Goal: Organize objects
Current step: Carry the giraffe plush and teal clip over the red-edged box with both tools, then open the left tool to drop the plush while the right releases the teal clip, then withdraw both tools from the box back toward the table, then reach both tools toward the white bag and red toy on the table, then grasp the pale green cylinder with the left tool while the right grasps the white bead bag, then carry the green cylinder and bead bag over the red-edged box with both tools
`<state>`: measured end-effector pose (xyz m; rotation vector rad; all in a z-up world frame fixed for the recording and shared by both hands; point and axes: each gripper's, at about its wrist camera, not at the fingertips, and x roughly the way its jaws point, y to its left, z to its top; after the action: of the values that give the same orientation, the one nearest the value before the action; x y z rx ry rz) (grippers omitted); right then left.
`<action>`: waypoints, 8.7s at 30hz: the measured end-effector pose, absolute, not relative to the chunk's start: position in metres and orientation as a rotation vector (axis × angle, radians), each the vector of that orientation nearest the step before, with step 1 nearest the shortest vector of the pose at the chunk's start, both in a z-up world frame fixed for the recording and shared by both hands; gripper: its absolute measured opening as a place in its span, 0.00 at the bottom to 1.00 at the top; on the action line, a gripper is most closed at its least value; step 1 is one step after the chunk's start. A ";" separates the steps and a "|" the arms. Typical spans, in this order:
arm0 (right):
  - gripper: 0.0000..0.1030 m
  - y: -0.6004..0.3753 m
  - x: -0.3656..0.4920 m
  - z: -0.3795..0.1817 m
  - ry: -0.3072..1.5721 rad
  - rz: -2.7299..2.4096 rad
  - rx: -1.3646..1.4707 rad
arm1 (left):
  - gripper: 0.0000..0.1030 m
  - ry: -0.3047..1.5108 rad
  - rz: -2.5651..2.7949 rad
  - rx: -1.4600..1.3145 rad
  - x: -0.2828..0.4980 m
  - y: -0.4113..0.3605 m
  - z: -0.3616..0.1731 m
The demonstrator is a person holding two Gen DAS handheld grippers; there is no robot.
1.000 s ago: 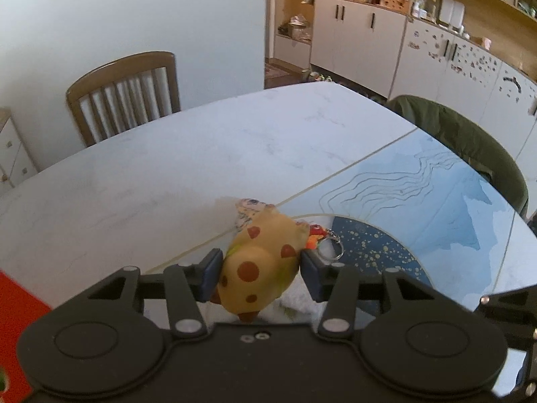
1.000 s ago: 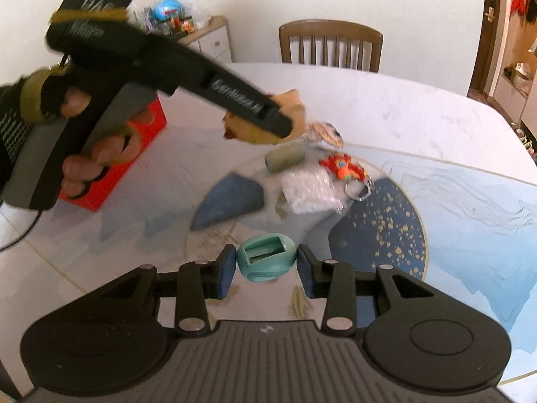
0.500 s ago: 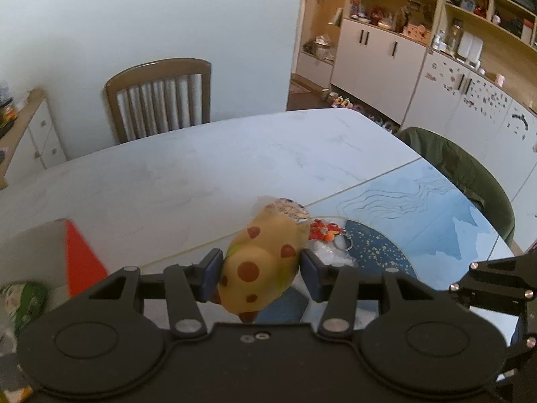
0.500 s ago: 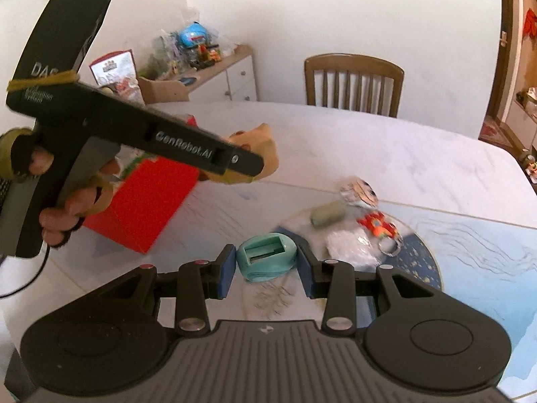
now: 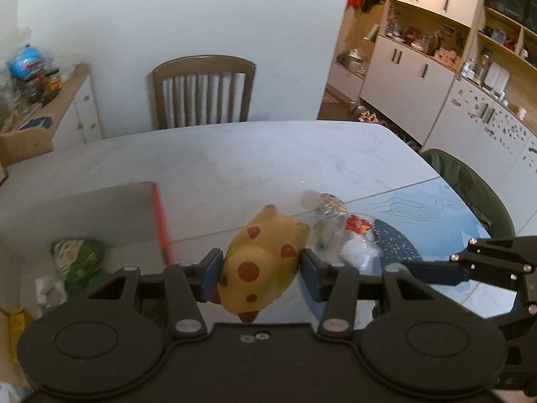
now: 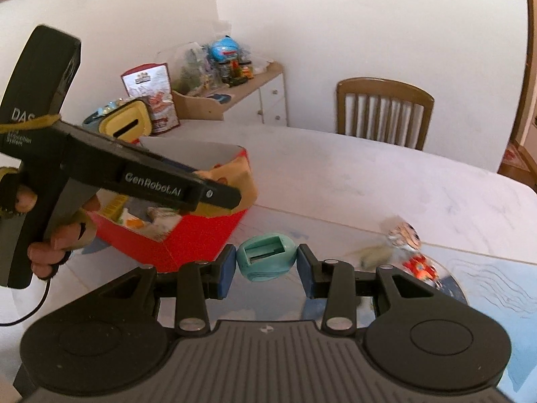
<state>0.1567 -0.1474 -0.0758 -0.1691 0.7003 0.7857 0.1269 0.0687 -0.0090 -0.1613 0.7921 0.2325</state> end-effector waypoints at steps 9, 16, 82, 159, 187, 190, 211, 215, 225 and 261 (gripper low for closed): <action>0.38 -0.103 0.154 -0.066 0.692 0.842 -0.186 | 0.48 0.788 0.305 -0.188 0.091 0.107 -0.002; 0.38 -0.067 0.153 -0.069 0.704 0.881 -0.204 | 0.48 0.798 0.371 -0.204 0.068 0.139 -0.004; 0.44 0.105 0.196 -0.154 0.857 0.886 -0.444 | 0.57 1.134 0.604 0.007 0.104 0.287 -0.083; 0.75 -0.221 0.196 -0.081 0.720 0.608 0.020 | 0.99 0.766 0.258 -0.105 0.150 0.044 -0.009; 0.74 -0.249 0.267 -0.179 0.845 0.555 -0.004 | 0.99 0.871 0.147 -0.025 0.274 0.004 -0.105; 0.74 -0.243 0.271 -0.187 0.851 0.558 -0.033 | 0.98 0.885 0.148 -0.020 0.282 0.006 -0.115; 0.74 -0.211 0.293 -0.220 0.866 0.603 -0.166 | 0.69 0.946 0.137 -0.035 0.306 0.018 -0.152; 0.66 -0.209 0.295 -0.223 0.872 0.600 -0.175 | 0.55 0.947 0.105 -0.026 0.307 0.014 -0.154; 0.53 -0.209 0.294 -0.225 0.873 0.589 -0.200 | 0.28 0.950 0.059 -0.011 0.309 0.006 -0.156; 0.37 -0.223 0.242 -0.149 0.803 0.557 -0.076 | 0.13 0.926 0.111 -0.115 0.242 0.008 -0.093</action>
<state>0.2422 -0.2227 -0.1486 -0.0764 0.8031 0.5570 0.2415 0.0083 -0.0934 -0.1149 0.9260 0.1114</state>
